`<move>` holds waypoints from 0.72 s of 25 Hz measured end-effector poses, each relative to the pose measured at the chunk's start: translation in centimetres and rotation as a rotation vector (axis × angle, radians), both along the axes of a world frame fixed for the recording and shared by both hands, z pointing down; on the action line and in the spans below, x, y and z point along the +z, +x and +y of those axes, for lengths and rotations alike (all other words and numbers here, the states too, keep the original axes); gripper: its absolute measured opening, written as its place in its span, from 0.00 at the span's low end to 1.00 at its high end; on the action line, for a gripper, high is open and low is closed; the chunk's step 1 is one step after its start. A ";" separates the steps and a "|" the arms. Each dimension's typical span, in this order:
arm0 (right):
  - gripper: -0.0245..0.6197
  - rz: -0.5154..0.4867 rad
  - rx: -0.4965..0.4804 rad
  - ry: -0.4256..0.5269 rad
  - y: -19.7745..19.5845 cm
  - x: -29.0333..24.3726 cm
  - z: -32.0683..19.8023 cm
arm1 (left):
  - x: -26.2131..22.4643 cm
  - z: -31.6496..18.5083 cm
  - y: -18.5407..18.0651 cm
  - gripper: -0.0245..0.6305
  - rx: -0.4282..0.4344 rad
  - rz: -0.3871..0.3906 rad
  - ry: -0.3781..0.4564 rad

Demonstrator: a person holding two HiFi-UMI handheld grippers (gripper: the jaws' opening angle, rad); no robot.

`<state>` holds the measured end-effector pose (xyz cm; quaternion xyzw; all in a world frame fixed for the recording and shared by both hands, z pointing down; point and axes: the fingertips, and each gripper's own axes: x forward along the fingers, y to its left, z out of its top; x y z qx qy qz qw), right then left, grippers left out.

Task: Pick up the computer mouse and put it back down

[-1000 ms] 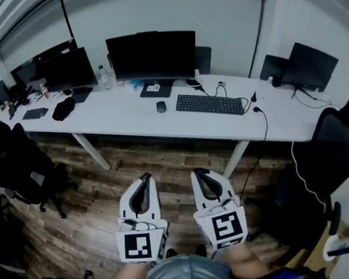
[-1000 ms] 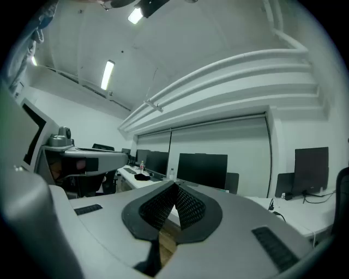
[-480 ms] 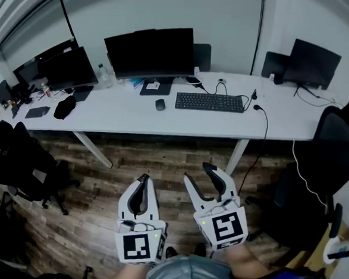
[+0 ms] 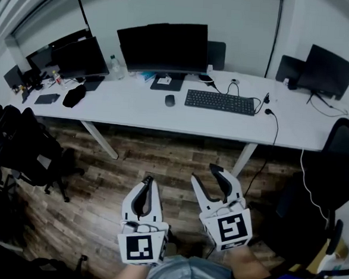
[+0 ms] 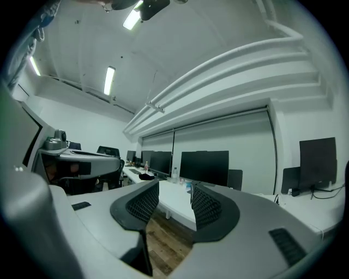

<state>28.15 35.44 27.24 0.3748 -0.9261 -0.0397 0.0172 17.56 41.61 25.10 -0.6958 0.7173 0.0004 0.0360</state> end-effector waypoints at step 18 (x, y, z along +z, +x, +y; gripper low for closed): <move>0.32 0.063 0.016 -0.067 -13.5 3.8 -13.9 | 3.7 -13.8 -14.1 0.05 0.009 0.042 -0.051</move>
